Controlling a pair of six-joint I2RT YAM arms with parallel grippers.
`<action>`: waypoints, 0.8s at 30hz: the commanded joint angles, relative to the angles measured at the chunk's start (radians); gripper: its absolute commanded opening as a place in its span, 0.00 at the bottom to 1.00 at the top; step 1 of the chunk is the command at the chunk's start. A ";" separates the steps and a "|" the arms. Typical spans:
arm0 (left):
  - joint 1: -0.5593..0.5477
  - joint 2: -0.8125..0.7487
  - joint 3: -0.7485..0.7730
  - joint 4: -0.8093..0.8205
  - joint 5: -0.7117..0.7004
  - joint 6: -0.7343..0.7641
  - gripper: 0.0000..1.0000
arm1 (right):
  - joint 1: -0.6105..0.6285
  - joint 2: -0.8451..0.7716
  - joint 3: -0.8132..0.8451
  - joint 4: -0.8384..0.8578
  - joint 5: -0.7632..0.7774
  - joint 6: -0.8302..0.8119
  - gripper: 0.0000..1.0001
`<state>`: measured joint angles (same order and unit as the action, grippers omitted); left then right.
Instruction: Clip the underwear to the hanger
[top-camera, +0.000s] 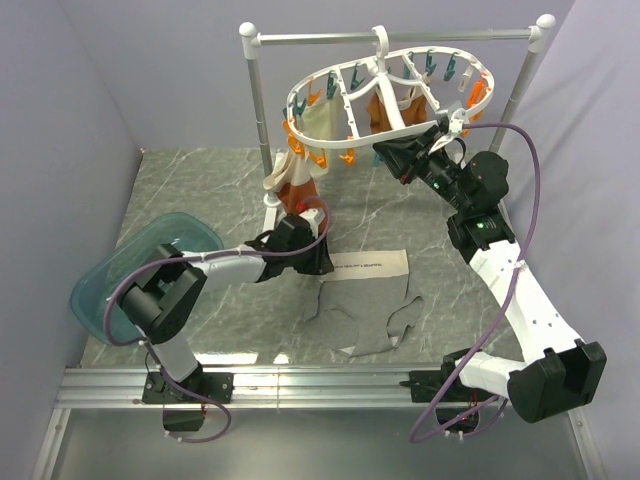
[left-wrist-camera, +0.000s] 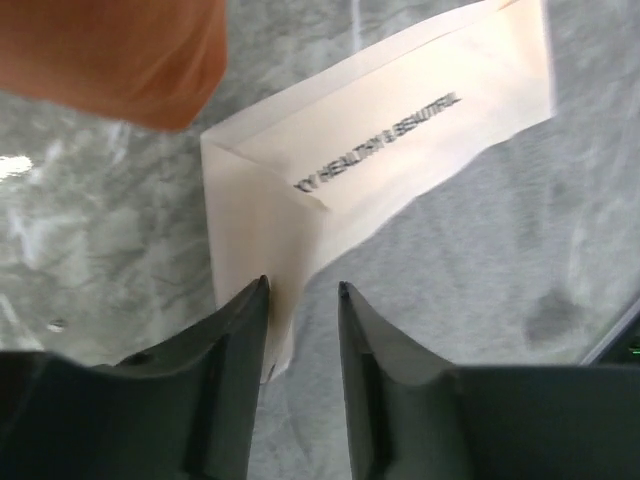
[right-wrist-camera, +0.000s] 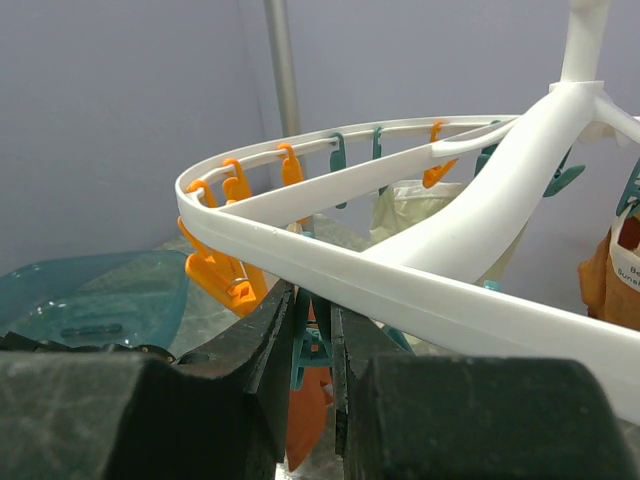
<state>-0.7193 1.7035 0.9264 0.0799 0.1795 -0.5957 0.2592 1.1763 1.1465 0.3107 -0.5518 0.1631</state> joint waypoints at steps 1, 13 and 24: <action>-0.003 0.013 0.032 -0.031 -0.041 0.031 0.46 | -0.005 -0.012 0.029 0.025 -0.011 0.003 0.00; -0.017 0.064 0.060 -0.104 -0.113 0.010 0.78 | -0.006 -0.010 0.030 0.022 -0.016 0.004 0.00; -0.081 0.231 0.160 -0.252 -0.166 0.000 0.60 | -0.011 -0.009 0.032 0.016 -0.011 -0.008 0.00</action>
<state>-0.7952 1.8591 1.0805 -0.0425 0.0257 -0.5911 0.2573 1.1763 1.1465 0.3107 -0.5579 0.1627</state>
